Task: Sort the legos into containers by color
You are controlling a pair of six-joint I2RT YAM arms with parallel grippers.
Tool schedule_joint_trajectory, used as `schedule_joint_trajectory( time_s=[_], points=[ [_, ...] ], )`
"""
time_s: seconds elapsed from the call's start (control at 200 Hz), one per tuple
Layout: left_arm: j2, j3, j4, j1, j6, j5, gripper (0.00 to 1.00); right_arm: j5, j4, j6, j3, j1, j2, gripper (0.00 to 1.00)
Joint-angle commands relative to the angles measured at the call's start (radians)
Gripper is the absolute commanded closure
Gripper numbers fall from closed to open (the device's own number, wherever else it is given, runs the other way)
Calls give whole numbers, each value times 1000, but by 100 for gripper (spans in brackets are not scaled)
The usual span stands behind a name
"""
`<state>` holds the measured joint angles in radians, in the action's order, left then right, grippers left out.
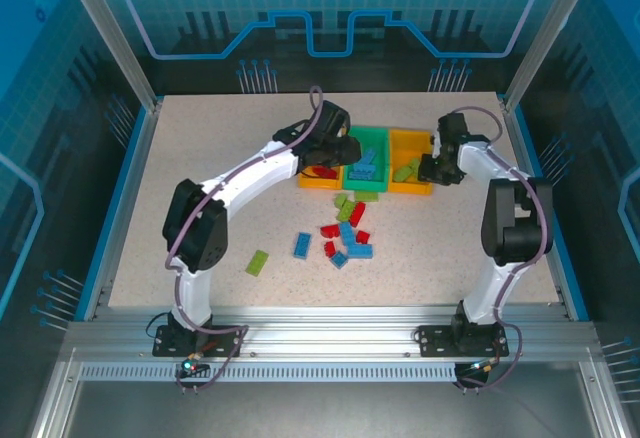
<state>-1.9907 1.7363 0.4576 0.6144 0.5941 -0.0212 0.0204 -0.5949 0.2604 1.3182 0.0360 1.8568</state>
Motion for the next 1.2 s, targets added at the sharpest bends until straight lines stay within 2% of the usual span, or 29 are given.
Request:
schedule_joint_trajectory(
  time_s=[0.0,0.34,0.445,0.575,0.875,0.995,1.045,1.196],
  points=[
    [-51,83,-16,17,-22,23,66,-24,18,10,28,55,26,70],
    [-230,264,-43,28,16,115,66,-43,33,77,47,140,38,66],
    [-273,298,-57,29,38,143,65,-43,32,91,41,138,31,62],
    [-317,309,-100,30,72,189,64,-56,35,106,14,126,4,51],
    [-383,338,-184,29,143,235,61,-57,44,120,-87,106,-117,38],
    [-388,344,-173,30,155,237,49,-44,37,125,-120,106,-171,27],
    [-382,339,-168,28,153,237,46,-42,29,123,-130,106,-191,26],
    [-334,283,-197,30,158,219,26,-40,19,127,-164,108,-249,25]
  ],
)
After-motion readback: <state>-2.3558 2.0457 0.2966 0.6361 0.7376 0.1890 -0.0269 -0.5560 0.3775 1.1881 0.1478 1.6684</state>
